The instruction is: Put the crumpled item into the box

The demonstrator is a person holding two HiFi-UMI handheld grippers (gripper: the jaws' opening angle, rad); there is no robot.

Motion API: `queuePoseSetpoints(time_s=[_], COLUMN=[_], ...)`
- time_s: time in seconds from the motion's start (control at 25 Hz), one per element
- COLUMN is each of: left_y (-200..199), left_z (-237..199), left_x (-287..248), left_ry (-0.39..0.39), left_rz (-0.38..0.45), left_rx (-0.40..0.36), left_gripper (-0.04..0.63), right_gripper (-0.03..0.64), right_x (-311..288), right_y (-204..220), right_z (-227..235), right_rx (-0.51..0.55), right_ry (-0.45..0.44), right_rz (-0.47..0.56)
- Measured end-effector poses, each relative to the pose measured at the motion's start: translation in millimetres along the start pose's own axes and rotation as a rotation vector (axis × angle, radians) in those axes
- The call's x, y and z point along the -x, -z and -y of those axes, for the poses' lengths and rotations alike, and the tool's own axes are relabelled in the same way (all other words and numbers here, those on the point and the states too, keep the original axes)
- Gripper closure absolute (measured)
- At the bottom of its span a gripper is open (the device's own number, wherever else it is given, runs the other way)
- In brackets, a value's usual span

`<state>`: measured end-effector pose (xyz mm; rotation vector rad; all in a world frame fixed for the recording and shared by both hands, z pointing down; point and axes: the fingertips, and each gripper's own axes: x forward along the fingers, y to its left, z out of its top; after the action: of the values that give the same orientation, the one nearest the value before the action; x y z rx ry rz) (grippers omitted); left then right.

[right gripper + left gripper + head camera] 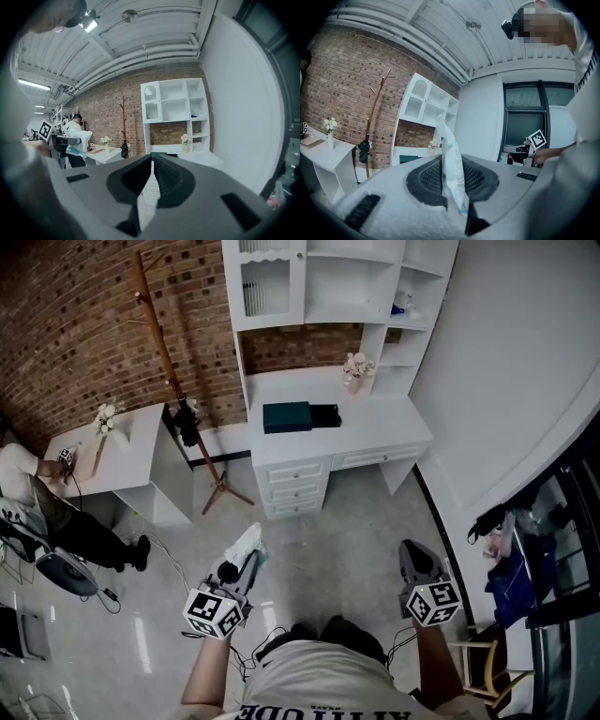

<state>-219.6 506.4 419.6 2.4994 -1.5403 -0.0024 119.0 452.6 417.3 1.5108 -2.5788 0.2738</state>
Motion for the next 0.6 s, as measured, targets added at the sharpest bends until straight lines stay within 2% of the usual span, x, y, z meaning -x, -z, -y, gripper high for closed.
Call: queuePoseSetpoints(time_s=[0.32,0.6], left_y=[4,8], left_z=[-6,-14], left_x=[-13,-40], left_ry=[0.014,-0.006], left_rz=[-0.020,-0.034], left_rx=[0.011,0.017], left_gripper=[0.522,0.522], right_gripper=[0.580,0.580], right_x=[-9,-38], right_y=[0,-2], right_z=[4,23], right_rx=[0.005,0.007], right_ry=[0.005,-0.017], right_rz=[-0.019,-0.030])
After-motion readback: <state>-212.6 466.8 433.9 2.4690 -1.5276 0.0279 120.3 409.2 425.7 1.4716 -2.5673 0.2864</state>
